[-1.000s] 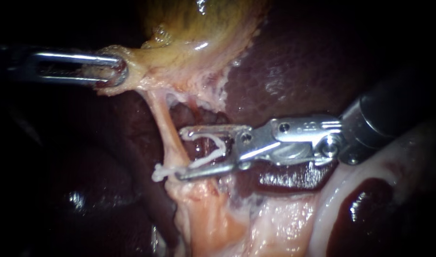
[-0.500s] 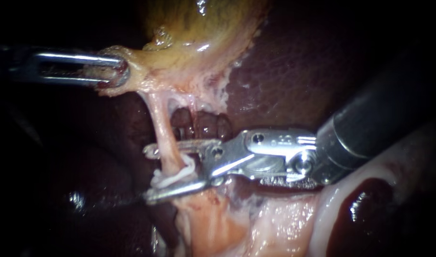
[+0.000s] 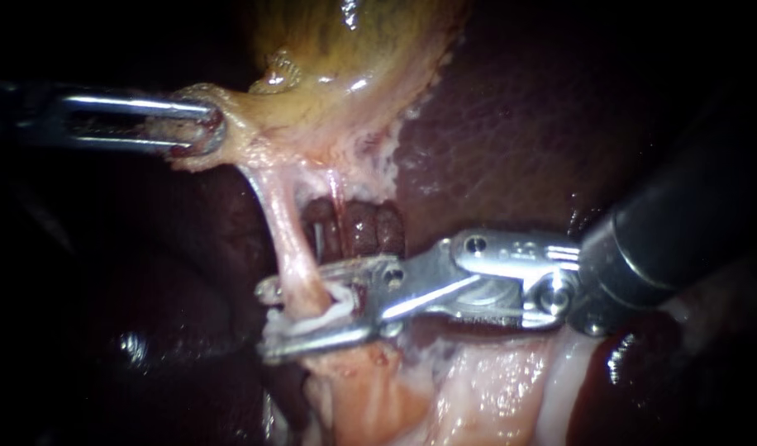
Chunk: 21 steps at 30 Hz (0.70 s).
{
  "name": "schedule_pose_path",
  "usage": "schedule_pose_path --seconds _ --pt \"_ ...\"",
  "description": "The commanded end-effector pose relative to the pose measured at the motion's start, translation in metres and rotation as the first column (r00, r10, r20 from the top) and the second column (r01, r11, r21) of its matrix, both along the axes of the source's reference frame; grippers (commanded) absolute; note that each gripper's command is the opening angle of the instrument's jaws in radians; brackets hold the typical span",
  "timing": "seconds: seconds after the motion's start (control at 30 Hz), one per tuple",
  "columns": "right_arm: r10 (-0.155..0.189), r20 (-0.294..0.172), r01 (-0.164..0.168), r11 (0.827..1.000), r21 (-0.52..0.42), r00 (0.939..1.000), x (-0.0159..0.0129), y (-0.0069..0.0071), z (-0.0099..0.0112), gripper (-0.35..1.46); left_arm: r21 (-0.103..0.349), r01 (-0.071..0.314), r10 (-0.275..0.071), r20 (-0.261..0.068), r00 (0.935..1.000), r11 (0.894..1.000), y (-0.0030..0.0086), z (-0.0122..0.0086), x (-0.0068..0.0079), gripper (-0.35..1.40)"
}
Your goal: Clipping second clip left tube
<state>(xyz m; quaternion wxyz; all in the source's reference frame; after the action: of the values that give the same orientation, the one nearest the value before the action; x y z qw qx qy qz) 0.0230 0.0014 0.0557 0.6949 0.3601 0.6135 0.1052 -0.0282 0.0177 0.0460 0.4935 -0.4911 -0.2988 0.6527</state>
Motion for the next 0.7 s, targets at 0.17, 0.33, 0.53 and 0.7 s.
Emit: schedule_pose_path --seconds 0.17,0.33,0.53,0.7 --pt "-0.01 0.009 0.01 0.999 0.04 0.9999 0.0 0.0 0.0 -0.15 0.0 0.0 0.0 0.0 1.0 1.0 0.0 0.0 -0.0001 -0.35" --pt "-0.026 0.013 0.025 0.997 0.076 0.9996 -0.0001 0.0 0.0 -0.35 0.0 0.001 -0.001 0.0 1.0 1.0 0.0 0.0 -0.0001 -0.35" --pt "-0.072 0.044 0.067 0.993 0.095 0.9965 -0.0003 0.0 0.0 -0.35 0.0 0.001 -0.001 0.0 1.0 1.0 0.0 0.0 -0.0002 -0.35" --pt "-0.076 0.043 0.071 0.992 0.1 0.9962 -0.0003 0.0 0.0001 -0.35 0.0 0.001 -0.001 0.0 1.0 1.0 0.0 0.0 -0.0002 -0.35"
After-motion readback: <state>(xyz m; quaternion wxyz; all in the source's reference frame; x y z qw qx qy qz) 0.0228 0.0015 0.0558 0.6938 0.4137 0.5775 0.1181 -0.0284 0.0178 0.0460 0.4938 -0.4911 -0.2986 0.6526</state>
